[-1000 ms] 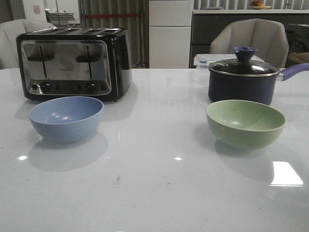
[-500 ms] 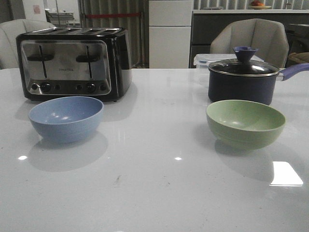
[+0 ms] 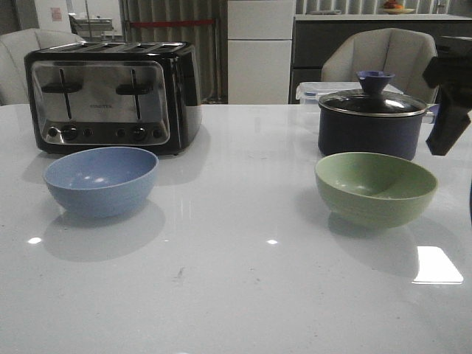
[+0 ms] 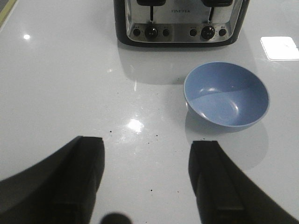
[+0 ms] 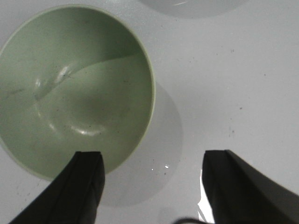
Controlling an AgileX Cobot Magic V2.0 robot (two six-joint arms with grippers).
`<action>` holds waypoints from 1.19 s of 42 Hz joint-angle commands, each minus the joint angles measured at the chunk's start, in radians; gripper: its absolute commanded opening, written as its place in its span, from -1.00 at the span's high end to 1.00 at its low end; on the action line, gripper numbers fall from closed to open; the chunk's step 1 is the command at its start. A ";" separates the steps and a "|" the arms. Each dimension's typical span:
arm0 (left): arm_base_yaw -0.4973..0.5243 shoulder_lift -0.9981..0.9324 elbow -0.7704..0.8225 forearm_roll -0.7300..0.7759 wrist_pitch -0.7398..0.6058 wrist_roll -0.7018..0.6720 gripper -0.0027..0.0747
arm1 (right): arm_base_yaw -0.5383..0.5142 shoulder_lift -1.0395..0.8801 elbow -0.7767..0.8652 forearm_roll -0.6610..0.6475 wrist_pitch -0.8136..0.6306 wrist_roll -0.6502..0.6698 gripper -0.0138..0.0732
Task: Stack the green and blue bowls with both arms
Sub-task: 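Lower the right gripper onto the rim of the pale green bowl and grasp, then slide the green bowl with the right gripper toward the table center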
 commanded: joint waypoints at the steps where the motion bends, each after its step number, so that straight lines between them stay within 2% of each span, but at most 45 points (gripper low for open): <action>1: -0.004 0.002 -0.035 -0.005 -0.081 0.000 -0.24 | -0.006 0.036 -0.077 0.011 -0.040 -0.011 -0.59; 13: -0.004 0.002 -0.035 -0.005 -0.081 0.000 -0.24 | -0.006 0.223 -0.199 0.013 -0.021 -0.012 -0.54; 26: -0.004 0.002 -0.035 -0.005 -0.081 0.000 -0.24 | -0.006 0.278 -0.242 0.018 0.023 -0.012 0.14; 35: -0.004 0.002 -0.035 -0.005 -0.081 0.000 -0.24 | -0.006 0.273 -0.242 0.018 0.031 -0.014 0.43; 43: -0.004 0.002 -0.035 -0.005 -0.081 0.000 -0.24 | 0.019 0.201 -0.242 0.018 0.044 -0.045 0.45; 50: -0.004 0.002 -0.035 -0.005 -0.081 0.000 -0.24 | 0.105 0.115 -0.242 0.018 0.064 -0.076 0.45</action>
